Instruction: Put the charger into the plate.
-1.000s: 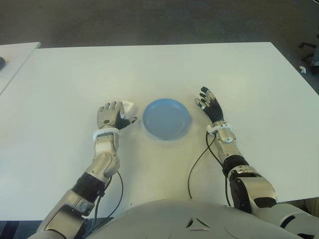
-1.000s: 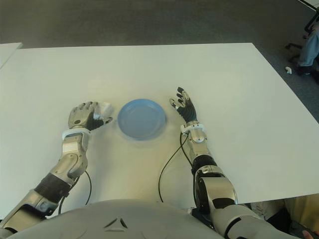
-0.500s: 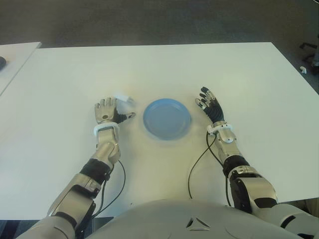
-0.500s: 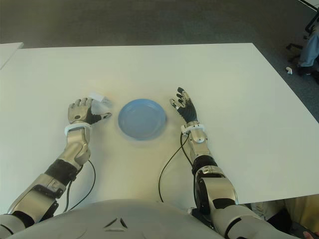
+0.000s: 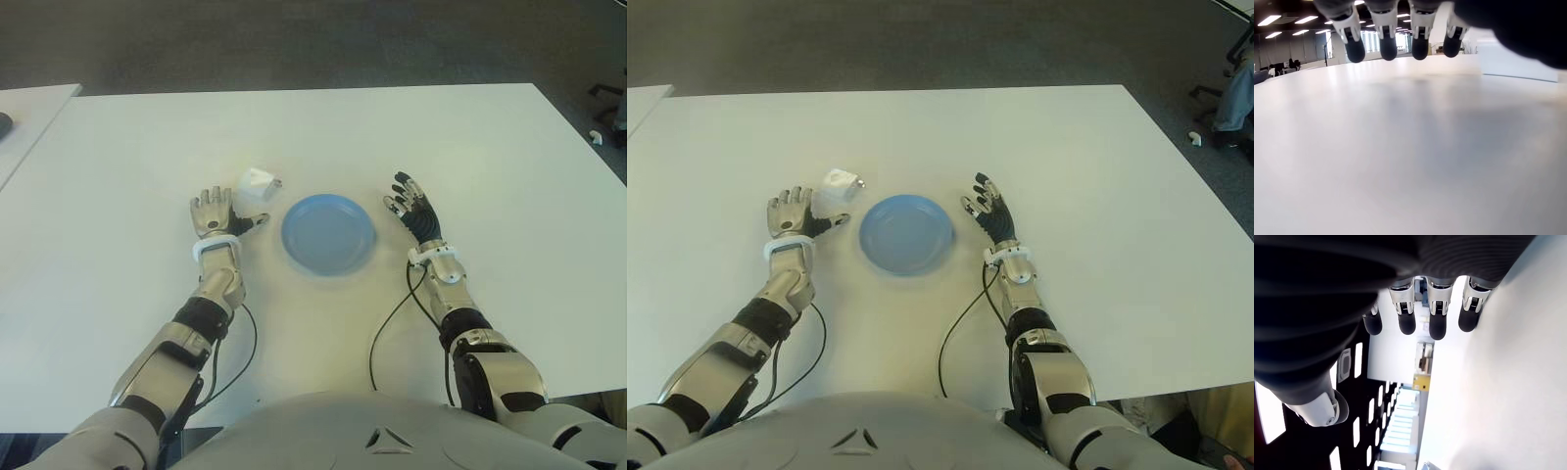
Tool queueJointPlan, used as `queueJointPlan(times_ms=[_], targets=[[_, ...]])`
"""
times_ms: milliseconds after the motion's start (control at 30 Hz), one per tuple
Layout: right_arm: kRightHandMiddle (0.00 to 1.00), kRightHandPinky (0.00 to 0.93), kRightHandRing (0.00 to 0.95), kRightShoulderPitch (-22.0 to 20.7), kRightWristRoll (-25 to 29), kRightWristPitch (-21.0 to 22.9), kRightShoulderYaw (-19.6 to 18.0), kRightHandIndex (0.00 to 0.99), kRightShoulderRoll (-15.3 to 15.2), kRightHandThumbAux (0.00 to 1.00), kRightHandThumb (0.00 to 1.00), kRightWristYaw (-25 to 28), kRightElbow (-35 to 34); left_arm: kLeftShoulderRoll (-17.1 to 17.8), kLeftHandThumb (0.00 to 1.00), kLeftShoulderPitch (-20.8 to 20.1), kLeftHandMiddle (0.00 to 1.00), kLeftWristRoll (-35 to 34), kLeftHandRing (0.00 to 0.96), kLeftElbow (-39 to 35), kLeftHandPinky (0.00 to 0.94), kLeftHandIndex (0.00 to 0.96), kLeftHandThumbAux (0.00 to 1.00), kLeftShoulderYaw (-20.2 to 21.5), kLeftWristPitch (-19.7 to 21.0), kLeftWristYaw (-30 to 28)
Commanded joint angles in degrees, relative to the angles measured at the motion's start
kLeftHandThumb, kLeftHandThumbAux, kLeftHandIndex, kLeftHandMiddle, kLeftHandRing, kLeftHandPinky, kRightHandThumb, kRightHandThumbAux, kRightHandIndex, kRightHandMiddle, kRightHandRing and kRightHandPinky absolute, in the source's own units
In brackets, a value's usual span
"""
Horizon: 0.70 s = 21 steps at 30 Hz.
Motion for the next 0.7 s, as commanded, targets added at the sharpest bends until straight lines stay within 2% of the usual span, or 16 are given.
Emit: queueJointPlan(times_ms=[33,400,700], targets=[[0.076,0.062,0.080,1.90,0.36,0.79,-0.11,0.000,0.17,0.637,0.131,0.42,0.71,-1.17,0.074,1.09,0.023,-1.40,0.001,3.50,0.000,0.000,0.215,-1.63,0.50,-1.17],[0.072,0.072,0.080,1.84,0.46,0.61,-0.18,0.000,0.26,0.629,0.125,0.47,1.01,-1.43,0.053,-0.78,0.025,-3.14,0.000,6.82,0.000,0.000,0.212,-1.95,-0.52,0.67],[0.075,0.076,0.086,1.73,0.27,0.34,-0.15,0.000,0.28,0.609,0.133,0.14,1.29,-1.41,0.044,-1.19,0.037,-3.99,0.014,6.78,0.000,0.000,0.217,-2.19,-0.89,1.93]])
